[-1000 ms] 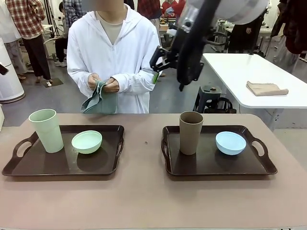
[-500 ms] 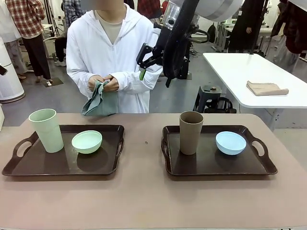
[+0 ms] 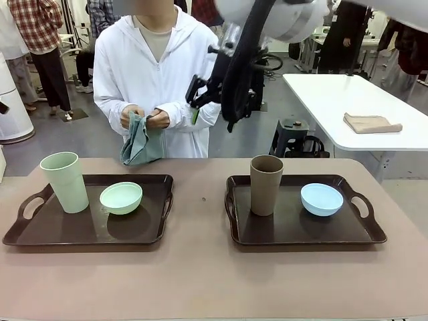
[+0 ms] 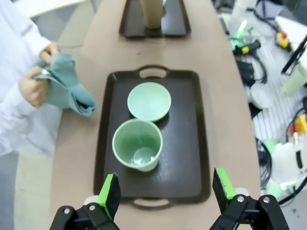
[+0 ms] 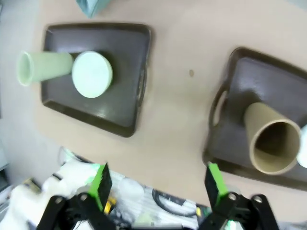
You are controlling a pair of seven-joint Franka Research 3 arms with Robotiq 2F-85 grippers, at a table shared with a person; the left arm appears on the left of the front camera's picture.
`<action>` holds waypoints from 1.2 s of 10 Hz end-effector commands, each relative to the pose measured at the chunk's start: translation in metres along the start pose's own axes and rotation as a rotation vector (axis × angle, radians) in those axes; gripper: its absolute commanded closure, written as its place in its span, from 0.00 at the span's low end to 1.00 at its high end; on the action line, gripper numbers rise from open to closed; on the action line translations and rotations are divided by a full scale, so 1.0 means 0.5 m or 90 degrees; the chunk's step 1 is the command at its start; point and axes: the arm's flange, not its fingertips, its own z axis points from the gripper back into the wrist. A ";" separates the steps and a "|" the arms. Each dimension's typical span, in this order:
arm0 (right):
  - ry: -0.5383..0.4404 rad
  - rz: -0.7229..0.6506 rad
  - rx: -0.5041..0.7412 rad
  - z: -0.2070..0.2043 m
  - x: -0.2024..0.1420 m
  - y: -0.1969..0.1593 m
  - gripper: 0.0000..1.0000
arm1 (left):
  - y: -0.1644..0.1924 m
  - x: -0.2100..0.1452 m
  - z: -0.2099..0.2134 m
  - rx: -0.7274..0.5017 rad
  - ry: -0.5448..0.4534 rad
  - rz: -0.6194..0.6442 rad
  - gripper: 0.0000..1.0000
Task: Set up a tray with a mat and arrange the tableware.
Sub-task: Pick up the Picnic Bowl and Reusable plastic cup from the Handle tray in front of the human's position and hold them in the air.
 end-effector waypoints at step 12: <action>0.098 0.066 -0.172 -0.269 0.136 0.294 0.00 | 0.074 -0.189 -0.173 -0.006 -0.091 0.019 0.00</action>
